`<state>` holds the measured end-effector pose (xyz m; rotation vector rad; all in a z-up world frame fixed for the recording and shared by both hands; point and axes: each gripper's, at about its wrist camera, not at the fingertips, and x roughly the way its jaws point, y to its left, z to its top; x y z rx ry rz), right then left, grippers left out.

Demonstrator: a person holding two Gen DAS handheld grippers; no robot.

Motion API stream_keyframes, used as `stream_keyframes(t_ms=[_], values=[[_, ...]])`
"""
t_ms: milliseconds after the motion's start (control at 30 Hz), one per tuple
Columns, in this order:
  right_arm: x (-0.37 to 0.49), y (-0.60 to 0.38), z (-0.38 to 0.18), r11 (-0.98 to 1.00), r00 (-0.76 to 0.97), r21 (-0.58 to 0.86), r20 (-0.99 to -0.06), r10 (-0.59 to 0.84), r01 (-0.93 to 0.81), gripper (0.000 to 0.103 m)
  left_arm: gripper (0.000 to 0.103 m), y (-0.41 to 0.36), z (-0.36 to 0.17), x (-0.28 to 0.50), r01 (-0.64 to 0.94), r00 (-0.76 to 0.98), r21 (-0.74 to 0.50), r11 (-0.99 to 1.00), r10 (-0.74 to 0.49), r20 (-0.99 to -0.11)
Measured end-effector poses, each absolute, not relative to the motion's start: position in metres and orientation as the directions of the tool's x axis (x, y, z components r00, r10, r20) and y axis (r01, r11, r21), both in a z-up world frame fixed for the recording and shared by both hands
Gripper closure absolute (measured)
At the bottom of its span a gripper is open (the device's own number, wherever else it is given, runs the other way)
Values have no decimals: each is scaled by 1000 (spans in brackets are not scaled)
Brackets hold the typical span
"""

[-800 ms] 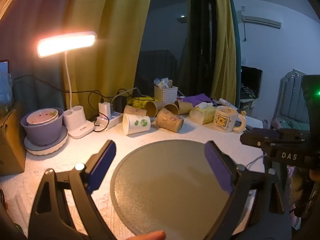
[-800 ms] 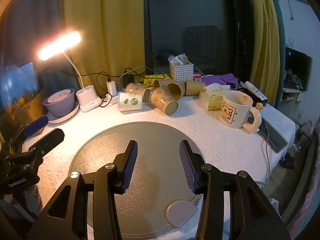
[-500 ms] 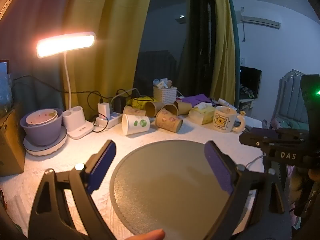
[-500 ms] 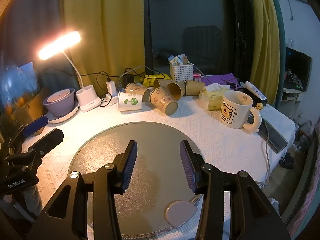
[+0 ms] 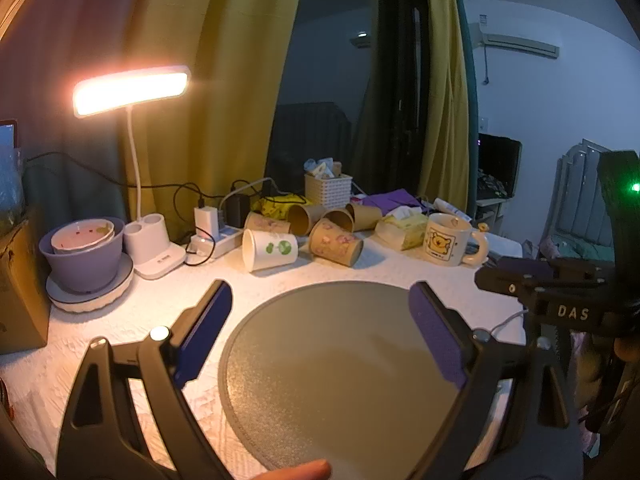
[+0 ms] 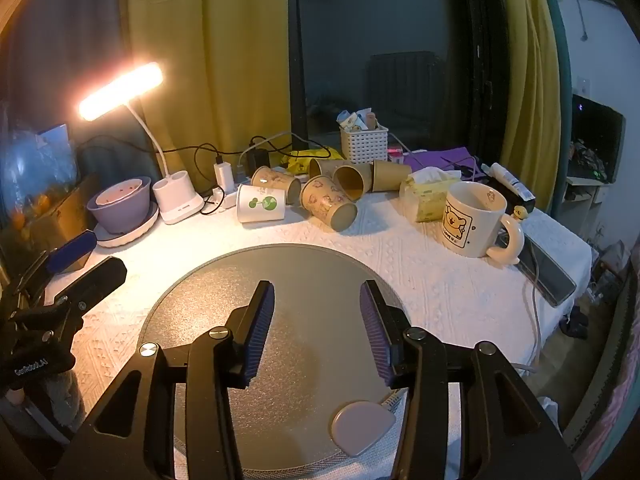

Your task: Flip cup upright

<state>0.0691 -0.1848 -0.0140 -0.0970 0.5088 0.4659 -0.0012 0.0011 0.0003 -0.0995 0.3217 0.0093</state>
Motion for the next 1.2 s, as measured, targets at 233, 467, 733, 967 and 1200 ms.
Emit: stream_keyframes(t_ms=[233,467,733,967,1200], values=[[69,-185,-14,891,771,24,-490,405,-453,56,12,5,2,-1,-27,949,-112,993,-10,-314],[69,-185,-14,891,772,24,-490,406,-453,56,12,1,2,-4,-15,950,-104,994,-18,-312],[69,-185,-15,891,772,24,-489,406,-453,56,12,1,2,-3,-17,948,-107,994,-18,-317],[70,-185,-15,891,772,24,-489,406,-453,56,12,2,2,-2,-16,948,-107,994,-19,-317],[70,-185,-16,891,772,24,-489,406,-453,56,12,2,2,-2,-17,948,-107,994,-18,-317]])
